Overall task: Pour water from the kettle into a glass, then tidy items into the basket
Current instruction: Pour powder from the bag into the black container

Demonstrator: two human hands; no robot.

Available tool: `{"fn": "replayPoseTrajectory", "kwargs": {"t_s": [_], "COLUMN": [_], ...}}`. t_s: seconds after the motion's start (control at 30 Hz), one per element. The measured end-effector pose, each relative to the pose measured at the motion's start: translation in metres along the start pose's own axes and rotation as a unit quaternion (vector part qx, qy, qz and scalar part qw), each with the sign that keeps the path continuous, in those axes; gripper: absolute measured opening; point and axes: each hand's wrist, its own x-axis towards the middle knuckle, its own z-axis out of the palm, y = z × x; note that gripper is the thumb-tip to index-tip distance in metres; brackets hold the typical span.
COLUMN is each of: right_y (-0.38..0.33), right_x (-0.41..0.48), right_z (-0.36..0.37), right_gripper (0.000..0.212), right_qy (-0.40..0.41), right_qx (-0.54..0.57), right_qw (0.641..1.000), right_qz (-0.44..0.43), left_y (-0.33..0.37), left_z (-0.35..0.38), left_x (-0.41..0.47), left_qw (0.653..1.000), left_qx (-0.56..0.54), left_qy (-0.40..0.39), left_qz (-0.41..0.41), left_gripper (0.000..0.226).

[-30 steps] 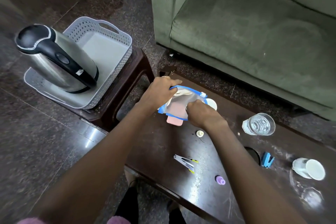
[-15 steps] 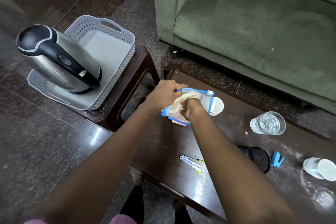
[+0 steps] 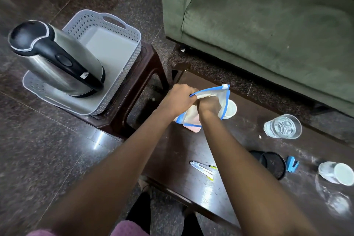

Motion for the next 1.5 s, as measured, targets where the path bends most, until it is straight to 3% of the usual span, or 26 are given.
{"fn": "replayPoseTrajectory", "kwargs": {"t_s": [0.2,0.5,0.57,0.7,0.83,1.0,1.1,1.2,1.3,1.4,1.5], "right_y": [-0.017,-0.022,-0.016,0.004,0.035,0.083,0.107,0.127,0.139,0.146,0.149], "right_x": [-0.016,-0.016,-0.012,-0.008,-0.001,0.020,0.029,0.035,0.039,0.045,0.049], "right_z": [-0.040,-0.134,-0.154,-0.197,-0.232,-0.258,-0.271,-0.278,-0.280,-0.275,-0.266], "right_gripper": [0.024,0.014,0.008,0.023,0.022,0.014,0.028,0.029,0.020,0.020,0.028], "right_qy": [0.043,0.021,0.001,-0.039,-0.073,-0.098,-0.101,-0.080,-0.048,-0.031,-0.044], "right_qx": [-0.139,-0.146,-0.105,0.104,0.281,0.372,0.398,0.290,0.016,-0.233,-0.296], "right_qw": [0.982,0.961,0.964,0.973,0.948,0.920,0.911,0.953,0.997,0.967,0.949], "right_qz": [-0.121,-0.233,-0.244,-0.203,-0.133,-0.076,-0.048,-0.034,-0.058,-0.101,-0.102], "left_y": [0.027,0.061,0.073,0.098,0.118,0.130,0.133,0.135,0.137,0.136,0.134], "left_z": [0.007,0.024,0.033,0.051,0.070,0.090,0.097,0.099,0.101,0.102,0.101], "left_x": [0.004,0.007,0.005,0.001,-0.003,-0.008,-0.010,-0.011,-0.010,-0.009,-0.007], "left_qw": [0.999,0.994,0.993,0.991,0.990,0.987,0.987,0.987,0.986,0.985,0.984], "left_qx": [0.020,0.053,0.061,0.071,0.076,0.090,0.087,0.082,0.078,0.076,0.072], "left_qy": [0.029,0.059,0.071,0.091,0.104,0.106,0.104,0.106,0.112,0.119,0.122], "left_qz": [-0.022,-0.073,-0.068,-0.064,-0.063,-0.076,-0.088,-0.094,-0.099,-0.102,-0.109], "left_gripper": [0.022,0.023,0.024,0.024,0.020,0.021,0.021,0.021,0.022,0.021,0.021]}}
